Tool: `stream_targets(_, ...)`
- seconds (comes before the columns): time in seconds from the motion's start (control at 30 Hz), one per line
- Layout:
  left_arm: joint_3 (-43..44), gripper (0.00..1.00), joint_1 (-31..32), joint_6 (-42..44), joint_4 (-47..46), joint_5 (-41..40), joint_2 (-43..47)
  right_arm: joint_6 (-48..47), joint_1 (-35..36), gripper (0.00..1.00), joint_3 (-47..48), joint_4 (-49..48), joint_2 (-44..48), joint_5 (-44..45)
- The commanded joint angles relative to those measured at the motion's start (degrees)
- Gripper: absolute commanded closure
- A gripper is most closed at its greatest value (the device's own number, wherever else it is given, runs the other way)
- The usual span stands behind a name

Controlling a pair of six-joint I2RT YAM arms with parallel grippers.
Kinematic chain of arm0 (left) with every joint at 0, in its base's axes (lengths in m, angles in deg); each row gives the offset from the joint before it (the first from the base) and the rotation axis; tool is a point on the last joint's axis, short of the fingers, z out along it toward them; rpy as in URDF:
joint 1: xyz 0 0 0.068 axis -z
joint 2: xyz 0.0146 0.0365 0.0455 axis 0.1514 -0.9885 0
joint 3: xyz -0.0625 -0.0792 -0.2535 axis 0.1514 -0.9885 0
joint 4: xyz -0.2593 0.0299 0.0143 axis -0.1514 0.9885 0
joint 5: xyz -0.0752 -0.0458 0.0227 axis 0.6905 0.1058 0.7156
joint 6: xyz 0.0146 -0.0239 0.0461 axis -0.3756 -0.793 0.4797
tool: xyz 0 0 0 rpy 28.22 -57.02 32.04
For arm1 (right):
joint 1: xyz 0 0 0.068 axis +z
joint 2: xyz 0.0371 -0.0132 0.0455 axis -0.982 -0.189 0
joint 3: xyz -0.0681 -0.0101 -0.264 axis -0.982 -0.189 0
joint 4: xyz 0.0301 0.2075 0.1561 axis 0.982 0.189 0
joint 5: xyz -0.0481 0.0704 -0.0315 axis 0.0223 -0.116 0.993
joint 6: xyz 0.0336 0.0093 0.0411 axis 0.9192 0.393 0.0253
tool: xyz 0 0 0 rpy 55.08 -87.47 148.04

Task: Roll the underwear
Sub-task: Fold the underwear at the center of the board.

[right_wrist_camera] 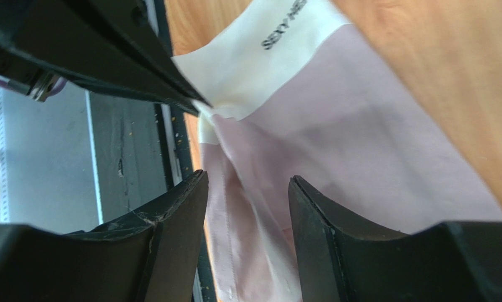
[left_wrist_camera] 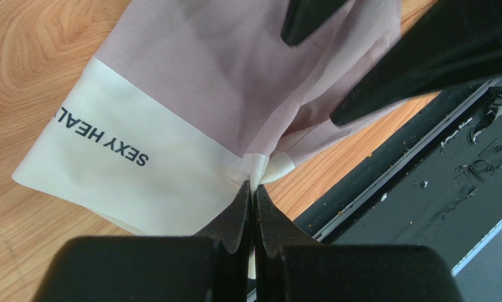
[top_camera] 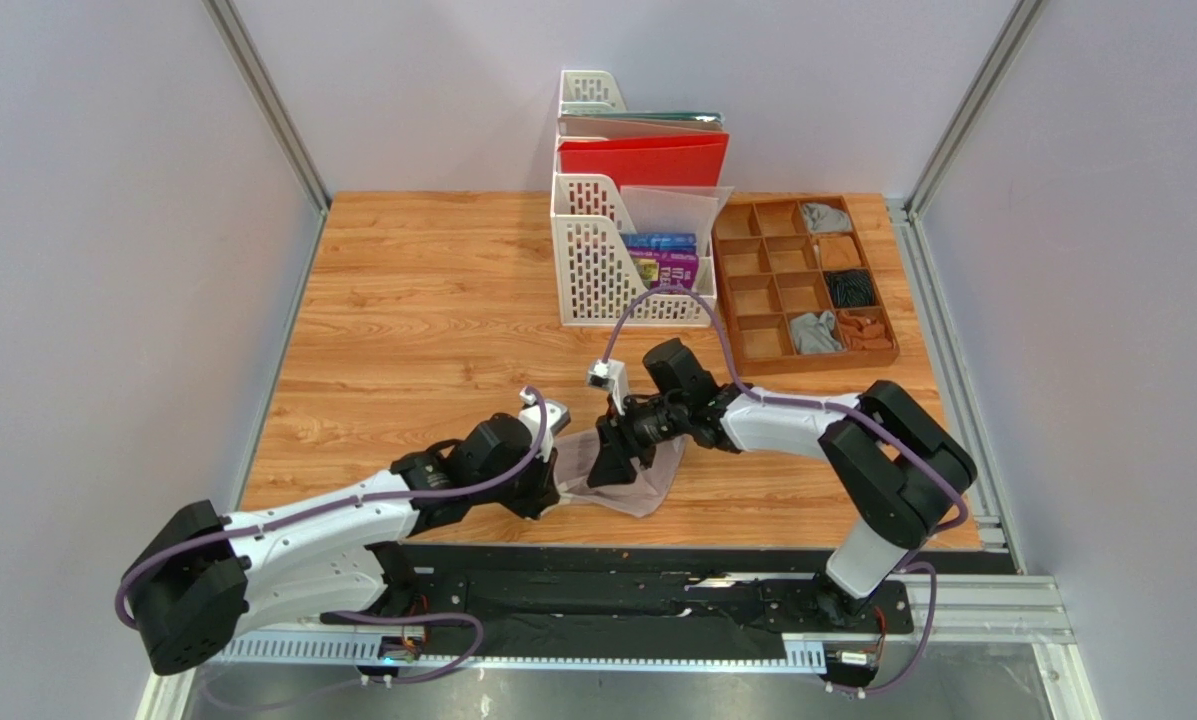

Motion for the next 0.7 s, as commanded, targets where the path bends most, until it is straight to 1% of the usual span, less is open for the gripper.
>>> stream_targets(0.0, 2.1, 1.0, -1.5, -0.6, 0.0, 1.3, 0.4, -1.9, 1.4, 0.47, 1.4, 1.0, 0.0, -2.8)
stream_targets(0.13, 2.2, 1.0, -2.6, -0.9, 0.0, 1.7, 0.6, -1.8, 2.7, 0.5, 0.8, 2.6, 0.3, -2.8)
stream_targets(0.23, 2.5, 1.0, -3.0, -1.2, 0.3, 2.0, 0.9, -1.9, 3.4, 0.5, -0.5, 2.6, 2.2, -1.1)
stream_targets(0.3, 2.6, 1.0, -3.4, -1.7, 1.0, 2.2, 0.8, -1.8, 3.6, 0.5, -1.4, 2.6, 3.5, 1.3)
stream_targets(0.33, 2.7, 1.0, -3.5, -1.9, 1.2, 2.5, 0.8, -1.8, 4.0, 0.5, -1.5, 5.0, 4.8, 2.5)
stream_targets(0.5, 2.7, 1.0, -4.9, -3.4, 1.7, 3.0, 0.8, -1.8, 5.7, 0.49, -3.5, 6.0, 8.3, 11.4)
stream_targets(0.67, 2.6, 1.0, -6.5, -4.7, 2.0, 4.5, 0.9, -1.5, 8.1, 0.49, -5.1, 6.2, 10.5, 16.1)
